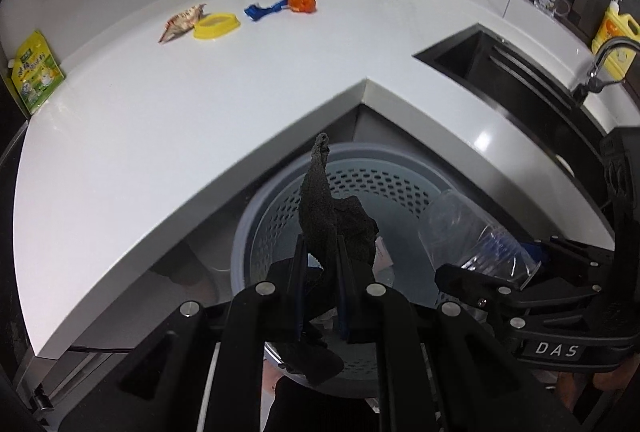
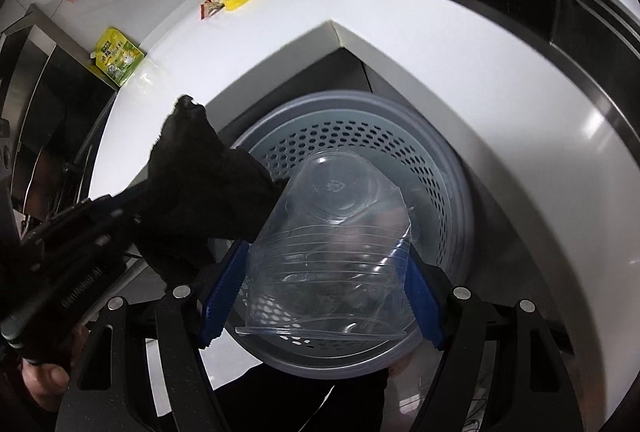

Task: Collect trash
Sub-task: 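Carry cloth and cups over the grey bin and open both tools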

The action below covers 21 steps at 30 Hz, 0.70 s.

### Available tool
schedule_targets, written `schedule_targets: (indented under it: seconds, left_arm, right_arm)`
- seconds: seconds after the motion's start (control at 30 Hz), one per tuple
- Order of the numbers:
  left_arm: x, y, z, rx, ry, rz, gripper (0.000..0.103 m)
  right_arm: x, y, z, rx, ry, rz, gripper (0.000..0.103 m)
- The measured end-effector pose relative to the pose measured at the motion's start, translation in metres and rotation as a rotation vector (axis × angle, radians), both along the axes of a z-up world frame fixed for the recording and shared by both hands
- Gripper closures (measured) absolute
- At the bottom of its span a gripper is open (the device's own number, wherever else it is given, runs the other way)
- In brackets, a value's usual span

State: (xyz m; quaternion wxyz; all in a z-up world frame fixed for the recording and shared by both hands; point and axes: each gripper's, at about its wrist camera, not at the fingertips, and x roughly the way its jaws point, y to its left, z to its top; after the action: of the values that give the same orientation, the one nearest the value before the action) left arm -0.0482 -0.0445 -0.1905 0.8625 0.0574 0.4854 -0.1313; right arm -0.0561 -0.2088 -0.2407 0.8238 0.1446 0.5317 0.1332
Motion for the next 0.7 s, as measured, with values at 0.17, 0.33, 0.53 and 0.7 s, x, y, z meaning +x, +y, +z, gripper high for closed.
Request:
schedule_targets:
  seconds: [0.17, 0.33, 0.53, 0.7]
  left_arm:
    - [0.004, 0.0, -0.013, 0.009, 0.038, -0.006, 0.089]
    - [0.004, 0.006, -0.016, 0.017, 0.056, 0.012, 0.08]
    - [0.002, 0.018, -0.004, 0.008, 0.007, 0.05, 0.036]
    - [0.004, 0.026, 0.0, 0.012, 0.014, 0.071, 0.036]
  right_arm:
    - [0.003, 0.001, -0.005, -0.018, -0.002, -0.001, 0.031]
    - [0.004, 0.0, -0.006, -0.008, 0.011, -0.008, 0.029]
    - [0.004, -0.004, -0.008, 0.008, 0.035, -0.022, 0.029]
    - [0.002, -0.006, -0.005, 0.003, 0.028, -0.029, 0.029]
